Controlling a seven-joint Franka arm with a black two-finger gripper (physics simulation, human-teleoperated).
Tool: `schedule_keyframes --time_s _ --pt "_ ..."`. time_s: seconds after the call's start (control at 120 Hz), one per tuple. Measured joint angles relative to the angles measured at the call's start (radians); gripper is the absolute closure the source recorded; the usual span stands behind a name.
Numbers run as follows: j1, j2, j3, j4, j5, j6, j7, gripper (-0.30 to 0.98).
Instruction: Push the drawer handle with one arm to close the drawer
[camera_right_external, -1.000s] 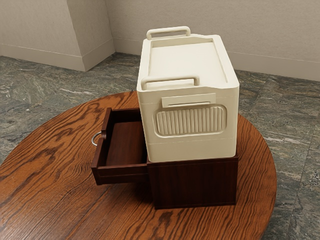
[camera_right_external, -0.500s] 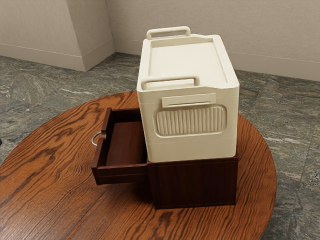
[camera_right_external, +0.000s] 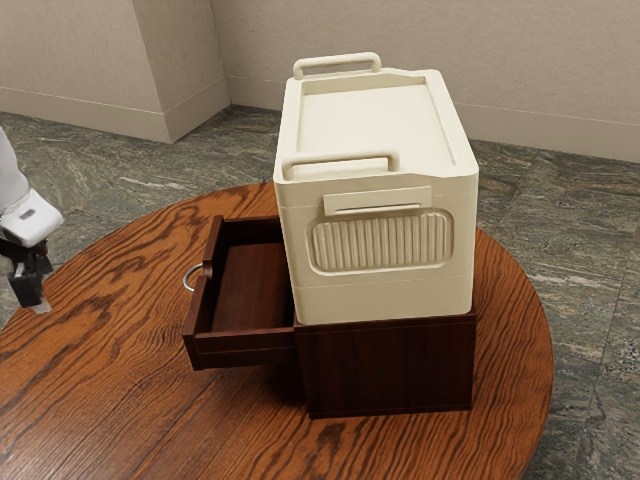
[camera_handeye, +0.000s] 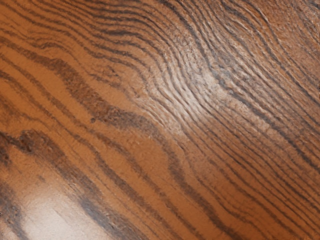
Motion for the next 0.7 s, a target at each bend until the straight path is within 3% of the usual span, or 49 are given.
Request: schedule_keyframes --time_s 0.233,0.358,0.6,0.7 --pt "-0.175 0.070 0.194 0.009 0.024 0.145 0.286 0.02" --pt "-0.301 0.069 0.341 0.010 -0.027 0.249 0.380 0.02" --pt "-0.351 0.073 0.367 0.007 -0.096 0.323 0.494 0.02" --pt "-0.350 0.076 0.368 0.008 -0.181 0.291 0.522 0.02"
